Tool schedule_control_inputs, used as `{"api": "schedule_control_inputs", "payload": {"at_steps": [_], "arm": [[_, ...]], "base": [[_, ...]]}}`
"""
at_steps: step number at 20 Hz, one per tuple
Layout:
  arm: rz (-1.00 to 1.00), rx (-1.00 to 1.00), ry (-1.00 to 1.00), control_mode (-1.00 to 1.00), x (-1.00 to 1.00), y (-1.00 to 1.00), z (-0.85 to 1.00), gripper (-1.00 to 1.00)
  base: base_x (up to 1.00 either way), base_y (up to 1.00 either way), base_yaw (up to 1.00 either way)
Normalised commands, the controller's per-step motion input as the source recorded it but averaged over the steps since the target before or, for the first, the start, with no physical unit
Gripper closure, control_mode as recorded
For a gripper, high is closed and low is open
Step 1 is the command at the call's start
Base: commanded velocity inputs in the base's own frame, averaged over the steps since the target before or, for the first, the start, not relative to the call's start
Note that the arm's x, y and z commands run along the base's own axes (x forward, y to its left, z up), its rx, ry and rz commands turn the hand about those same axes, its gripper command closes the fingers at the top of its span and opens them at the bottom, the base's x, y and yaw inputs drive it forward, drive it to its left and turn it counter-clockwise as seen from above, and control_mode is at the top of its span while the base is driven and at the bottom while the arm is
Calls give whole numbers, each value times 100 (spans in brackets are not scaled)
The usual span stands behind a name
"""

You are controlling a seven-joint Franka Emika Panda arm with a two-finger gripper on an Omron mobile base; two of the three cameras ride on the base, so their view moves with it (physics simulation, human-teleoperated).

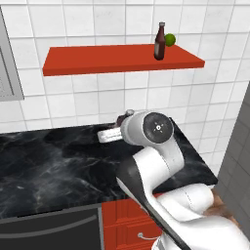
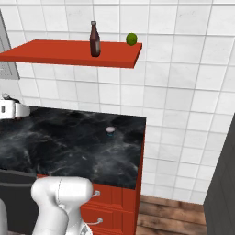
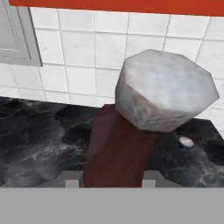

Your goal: Pick the ketchup and ketchup from the counter and place them in the cabinet.

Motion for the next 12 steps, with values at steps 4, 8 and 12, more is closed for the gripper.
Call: {"api": "schedule_control_inputs", "payload": {"at_steps": [4,8,12], "arm": [[-30,20,10,-100,0,-23,91,100],[-27,12,12,-100,-4,-18,82,100],[-23,5,11,-100,-4,-22,72,100]], "base": [[0,0,0],[0,0,0],[0,0,0]]}}
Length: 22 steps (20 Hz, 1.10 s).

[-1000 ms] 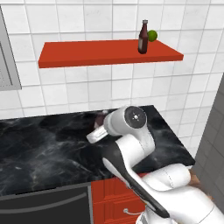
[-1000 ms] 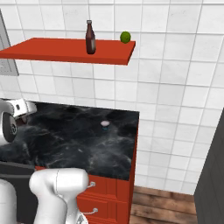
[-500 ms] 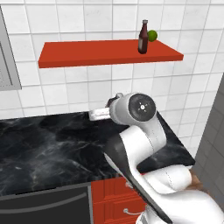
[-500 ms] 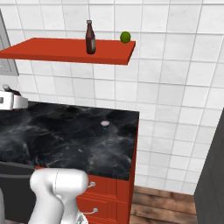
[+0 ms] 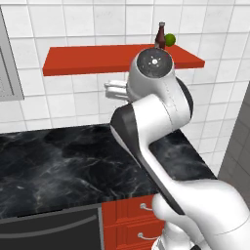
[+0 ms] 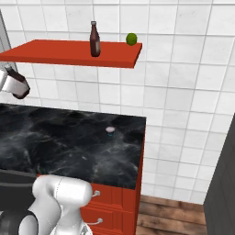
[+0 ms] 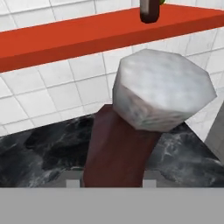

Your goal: Pick the ketchup and ketchup from the counter and place them in the cabinet.

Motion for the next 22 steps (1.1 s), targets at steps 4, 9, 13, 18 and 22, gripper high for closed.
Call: {"api": "schedule_control_inputs", "payload": {"at_steps": [4,9,13,18,22], "arm": [[-18,2,7,-100,0,-37,60,100],[-8,4,5,-100,6,-40,39,100],[0,5,1,-100,25,-26,29,100],[0,2,0,-100,39,-16,11,100],[0,0,0,-100,53,-13,0,100]], "base": [[0,0,0],[0,0,0],[0,0,0],[0,0,0],[0,0,0]]}}
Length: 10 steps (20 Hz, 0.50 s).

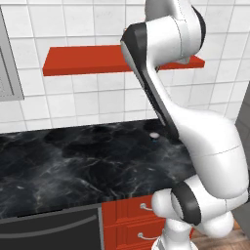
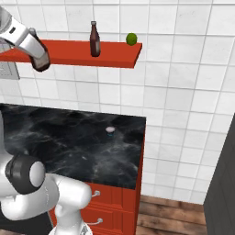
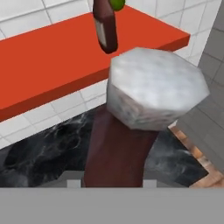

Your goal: Pick the ketchup and ketchup from the counter and place them in the cabinet.

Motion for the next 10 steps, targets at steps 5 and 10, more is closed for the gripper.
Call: {"api": "schedule_control_inputs", "payload": {"at_steps": [5,10], "arm": [[2,0,0,-100,53,-2,-15,100],[5,-3,0,-100,55,0,-17,100]], "base": [[0,0,0],[0,0,0]]}}
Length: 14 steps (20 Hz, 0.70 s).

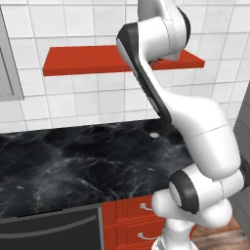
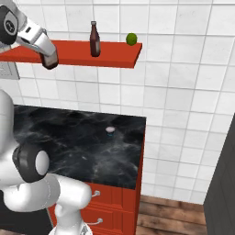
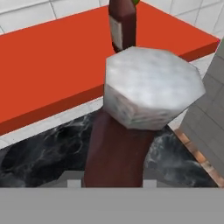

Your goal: Pick the ketchup and ketchup from the counter and place them in the cabinet.

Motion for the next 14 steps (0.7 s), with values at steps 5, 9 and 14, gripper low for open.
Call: {"api": "schedule_control_inputs", "payload": {"at_steps": [5,9,14], "arm": [[5,-3,0,-100,61,0,-1,100],[4,-3,-1,-100,56,0,0,100],[6,-4,-2,-100,48,0,0,100]], "base": [[0,0,0],[0,0,0],[0,0,0]]}}
